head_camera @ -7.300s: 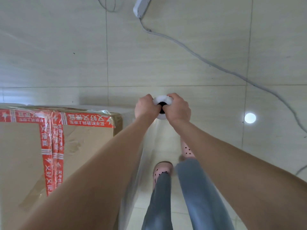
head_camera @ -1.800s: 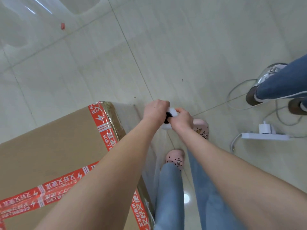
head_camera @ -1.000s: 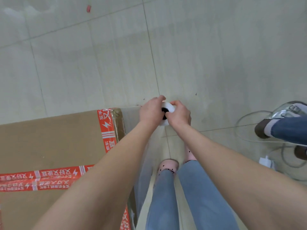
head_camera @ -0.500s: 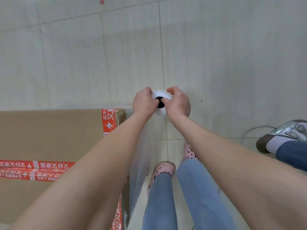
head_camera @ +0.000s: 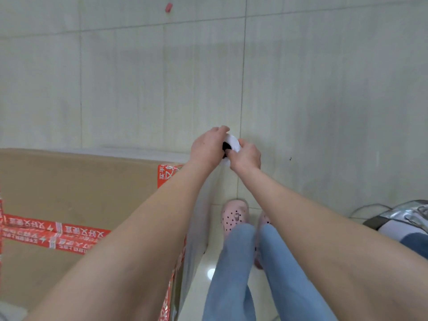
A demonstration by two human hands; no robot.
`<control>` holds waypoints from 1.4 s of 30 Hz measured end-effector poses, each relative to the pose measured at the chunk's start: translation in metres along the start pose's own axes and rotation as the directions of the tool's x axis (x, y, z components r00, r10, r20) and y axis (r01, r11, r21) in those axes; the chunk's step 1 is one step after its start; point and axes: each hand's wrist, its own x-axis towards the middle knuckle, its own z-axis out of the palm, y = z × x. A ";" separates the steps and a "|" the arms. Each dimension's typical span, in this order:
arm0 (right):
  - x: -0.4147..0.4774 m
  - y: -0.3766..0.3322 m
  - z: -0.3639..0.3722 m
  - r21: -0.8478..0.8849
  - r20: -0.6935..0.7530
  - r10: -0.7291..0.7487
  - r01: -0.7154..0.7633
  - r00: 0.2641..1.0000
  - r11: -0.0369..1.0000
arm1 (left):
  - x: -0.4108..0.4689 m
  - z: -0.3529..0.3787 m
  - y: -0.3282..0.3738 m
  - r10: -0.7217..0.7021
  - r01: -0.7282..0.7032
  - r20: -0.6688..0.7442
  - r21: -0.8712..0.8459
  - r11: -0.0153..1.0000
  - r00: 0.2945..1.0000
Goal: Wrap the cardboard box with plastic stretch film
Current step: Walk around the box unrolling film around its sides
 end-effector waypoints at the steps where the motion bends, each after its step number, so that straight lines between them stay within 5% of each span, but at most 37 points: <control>1: 0.001 -0.002 0.000 -0.002 -0.007 0.012 -0.012 1.000 1.000 | 0.003 -0.002 0.000 0.040 -0.041 0.020 0.051 0.998 0.999; 9: 0.011 -0.015 -0.002 -0.013 -0.059 0.107 -0.108 0.993 0.994 | 0.027 -0.020 0.008 0.104 -0.120 0.080 0.224 0.967 0.991; 15: 0.027 -0.049 -0.006 -0.119 -0.147 -0.006 -0.012 0.989 0.993 | 0.041 -0.033 -0.010 -0.144 0.142 -0.019 -0.085 0.986 0.989; 20: 0.040 -0.080 0.001 -0.081 -0.134 -0.095 0.085 0.986 0.993 | 0.051 -0.047 -0.025 -0.424 0.400 0.012 -0.359 0.844 0.906; 23: 0.044 -0.089 0.008 -0.086 -0.060 -0.024 0.018 0.998 0.996 | 0.050 -0.054 -0.036 -0.529 0.499 0.064 -0.443 0.745 0.846; 27: 0.049 -0.094 0.012 -0.040 -0.029 0.048 -0.049 0.998 0.998 | 0.058 -0.062 -0.039 -0.460 0.464 0.097 -0.339 0.819 0.883; 34: 0.056 -0.098 0.005 -0.164 -0.063 0.032 -0.042 0.998 0.985 | 0.089 -0.071 -0.025 -0.137 0.147 0.115 -0.082 0.986 0.984; 42: 0.063 -0.130 0.019 -0.287 -0.089 -0.091 0.062 0.992 0.956 | 0.094 -0.079 -0.050 -0.304 0.298 0.019 -0.255 0.920 0.953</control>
